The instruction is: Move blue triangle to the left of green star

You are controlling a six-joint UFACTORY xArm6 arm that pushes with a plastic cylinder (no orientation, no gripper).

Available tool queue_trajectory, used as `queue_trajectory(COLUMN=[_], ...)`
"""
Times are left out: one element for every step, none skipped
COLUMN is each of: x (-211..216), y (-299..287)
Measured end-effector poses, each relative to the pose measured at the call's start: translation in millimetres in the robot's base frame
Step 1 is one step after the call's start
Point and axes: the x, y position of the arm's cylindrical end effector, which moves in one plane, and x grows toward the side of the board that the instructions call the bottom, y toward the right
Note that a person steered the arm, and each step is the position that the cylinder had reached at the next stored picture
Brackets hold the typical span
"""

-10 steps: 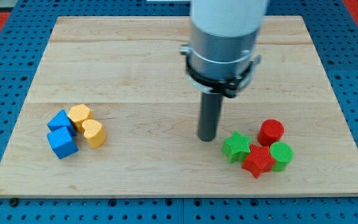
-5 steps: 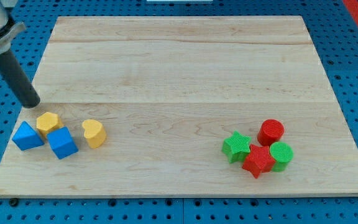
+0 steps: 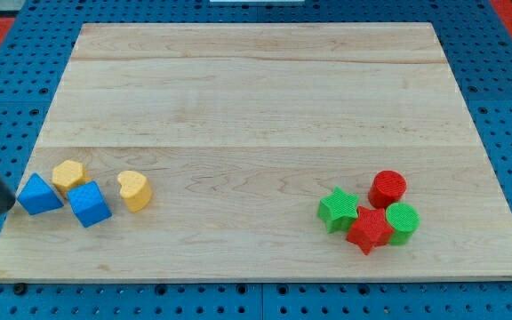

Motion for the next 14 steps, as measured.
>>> queue_trajectory(x=[-4.9, -16.3, -16.2, -16.2, -16.2, -16.2, -16.2, -30.4, -24.7, -6.6, -6.6, -6.8, -2.2, 11.7], y=[-1.0, 0.3, 45.6, 93.0, 124.8, 149.1, 175.1, 175.6, 196.7, 237.3, 280.6, 242.1, 214.8, 245.0])
